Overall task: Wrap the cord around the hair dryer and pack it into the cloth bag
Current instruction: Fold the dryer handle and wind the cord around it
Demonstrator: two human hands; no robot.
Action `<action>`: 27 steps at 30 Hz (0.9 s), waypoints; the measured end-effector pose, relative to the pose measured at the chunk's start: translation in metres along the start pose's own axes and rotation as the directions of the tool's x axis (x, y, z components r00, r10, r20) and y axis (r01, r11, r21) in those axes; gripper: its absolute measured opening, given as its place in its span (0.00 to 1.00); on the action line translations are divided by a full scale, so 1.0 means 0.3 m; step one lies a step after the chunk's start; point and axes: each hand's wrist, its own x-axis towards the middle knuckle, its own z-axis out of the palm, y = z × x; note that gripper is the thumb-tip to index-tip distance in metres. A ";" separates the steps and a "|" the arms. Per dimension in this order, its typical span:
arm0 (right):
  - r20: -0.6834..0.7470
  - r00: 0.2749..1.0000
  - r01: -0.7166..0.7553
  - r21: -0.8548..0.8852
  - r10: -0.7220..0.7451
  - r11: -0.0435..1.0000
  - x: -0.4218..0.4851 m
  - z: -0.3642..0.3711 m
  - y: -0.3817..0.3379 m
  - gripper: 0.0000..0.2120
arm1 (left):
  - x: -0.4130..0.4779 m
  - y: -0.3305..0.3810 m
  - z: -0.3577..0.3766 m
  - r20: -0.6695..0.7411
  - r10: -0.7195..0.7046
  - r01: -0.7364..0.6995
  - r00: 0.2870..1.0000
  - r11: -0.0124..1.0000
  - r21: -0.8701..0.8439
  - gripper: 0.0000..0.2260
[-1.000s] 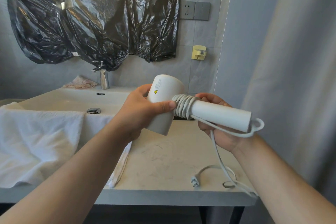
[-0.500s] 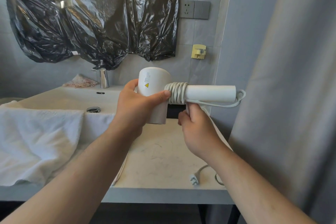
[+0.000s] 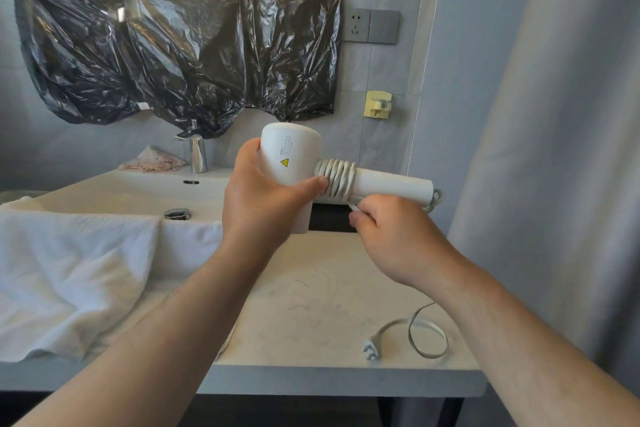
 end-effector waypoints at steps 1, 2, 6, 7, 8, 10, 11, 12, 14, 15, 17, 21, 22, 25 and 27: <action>-0.001 1.000 -0.005 -0.016 0.005 1.000 0.000 -0.004 0.001 0.19 | -0.003 0.005 0.001 -0.003 0.012 -0.012 1.000 1.000 0.016 0.32; -0.003 1.000 -0.007 -0.030 0.007 1.000 0.000 -0.010 0.003 0.19 | -0.003 0.007 0.001 -0.005 0.018 -0.018 1.000 1.000 0.025 0.32; -0.073 0.996 0.046 -0.149 -0.058 0.988 -0.007 -0.039 0.010 0.16 | -0.007 -0.002 -0.003 0.005 -0.004 0.003 1.000 0.999 0.044 0.30; -0.115 0.990 0.063 -0.167 -0.083 0.984 -0.009 -0.045 0.007 0.12 | -0.010 -0.004 -0.003 0.013 -0.008 0.007 1.000 0.999 0.052 0.30; -0.155 0.984 0.069 -0.152 -0.093 0.986 -0.011 -0.049 0.001 0.08 | -0.014 -0.006 -0.002 0.021 -0.010 0.008 1.000 0.998 0.063 0.30; -0.204 0.976 0.058 -0.078 -0.072 0.995 -0.013 -0.047 -0.014 0.05 | -0.024 -0.007 0.004 0.034 -0.006 0.004 0.999 0.997 0.081 0.29; -0.210 0.977 0.041 -0.044 -0.049 0.998 -0.013 -0.043 -0.019 0.06 | -0.028 -0.006 0.008 0.036 -0.004 0.001 0.999 0.996 0.085 0.28; -0.206 0.978 0.016 -0.004 -0.016 1.000 -0.013 -0.040 -0.020 0.06 | -0.031 -0.006 0.011 0.033 -0.002 -0.001 0.999 0.996 0.086 0.28; -0.163 0.985 -0.035 0.105 0.052 0.994 -0.010 -0.042 -0.016 0.07 | -0.031 -0.008 0.011 0.027 -0.002 -0.001 1.000 0.996 0.090 0.28; -0.129 0.989 -0.056 0.151 0.075 0.987 -0.011 -0.046 -0.013 0.08 | -0.030 -0.010 0.010 0.028 -0.002 -0.001 1.000 0.995 0.095 0.27; -0.074 0.992 -0.078 0.235 0.098 0.969 -0.011 -0.052 -0.008 0.08 | -0.030 -0.012 0.008 0.028 0.000 -0.003 1.000 0.994 0.107 0.27; -0.031 0.994 -0.084 0.418 0.107 0.905 -0.012 -0.049 -0.005 0.08 | -0.037 -0.003 0.010 0.019 0.035 -0.037 0.999 0.989 0.141 0.27; -0.014 0.995 -0.085 0.429 0.100 0.899 -0.010 -0.046 -0.001 0.08 | -0.038 -0.003 0.008 0.022 0.049 -0.052 0.999 0.987 0.151 0.27; 0.045 0.996 -0.083 0.356 0.072 0.931 -0.010 -0.049 0.015 0.07 | -0.042 0.000 -0.001 0.047 0.073 -0.079 0.996 0.983 0.163 0.27; 0.054 0.998 -0.038 0.236 0.026 0.971 -0.008 -0.061 0.020 0.07 | -0.041 0.002 -0.009 0.077 0.081 -0.093 0.994 0.980 0.176 0.27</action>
